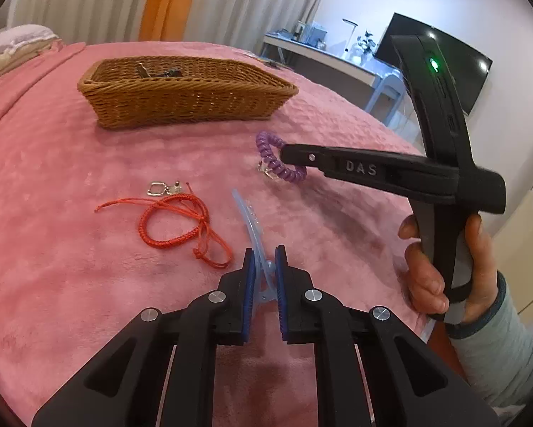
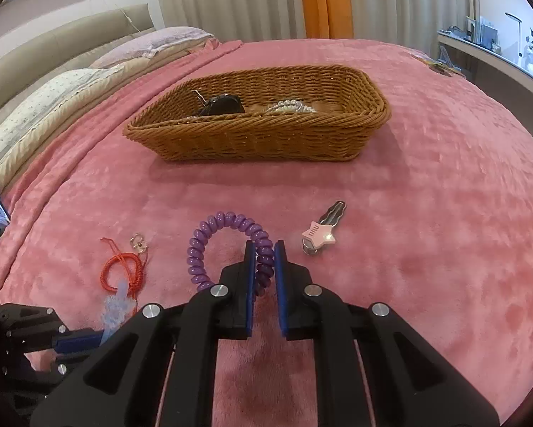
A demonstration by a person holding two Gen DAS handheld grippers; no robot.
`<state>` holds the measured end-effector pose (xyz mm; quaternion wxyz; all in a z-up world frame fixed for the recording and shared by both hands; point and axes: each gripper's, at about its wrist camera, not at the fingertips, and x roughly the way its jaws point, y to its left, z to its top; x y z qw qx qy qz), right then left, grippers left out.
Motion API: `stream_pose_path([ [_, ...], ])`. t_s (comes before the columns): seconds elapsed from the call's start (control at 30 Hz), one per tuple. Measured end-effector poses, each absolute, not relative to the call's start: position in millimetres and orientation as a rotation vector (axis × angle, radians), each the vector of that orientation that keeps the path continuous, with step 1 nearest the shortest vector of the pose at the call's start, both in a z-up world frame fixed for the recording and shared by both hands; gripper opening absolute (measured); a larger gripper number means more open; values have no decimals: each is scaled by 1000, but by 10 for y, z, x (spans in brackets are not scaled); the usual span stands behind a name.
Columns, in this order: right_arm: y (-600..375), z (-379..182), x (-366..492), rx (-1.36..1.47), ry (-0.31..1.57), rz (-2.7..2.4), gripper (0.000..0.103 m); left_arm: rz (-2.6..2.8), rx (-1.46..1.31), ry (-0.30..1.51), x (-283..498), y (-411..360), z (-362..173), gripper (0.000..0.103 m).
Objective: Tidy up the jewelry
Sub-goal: 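Carry the purple hair tie and blue clip over the wicker basket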
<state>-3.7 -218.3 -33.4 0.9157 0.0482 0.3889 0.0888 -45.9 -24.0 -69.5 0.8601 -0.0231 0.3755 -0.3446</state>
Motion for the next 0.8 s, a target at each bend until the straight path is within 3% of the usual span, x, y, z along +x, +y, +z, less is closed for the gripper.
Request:
stream_pose_path([
  [0.17, -2241, -173, -168, 124, 715, 198, 9, -732, -86, 734, -486, -171, -570, 9],
  [0.47, -2317, 658, -254, 112, 516, 166, 9, -685, -29, 552, -322, -116, 299, 9],
  [0.63, -2335, 1065, 119, 84, 459, 117, 9, -629, 0, 471, 118, -195, 710, 9],
  [0.8, -2361, 1123, 751, 106, 479, 90, 9, -626, -63, 476, 719, -291, 760, 9],
])
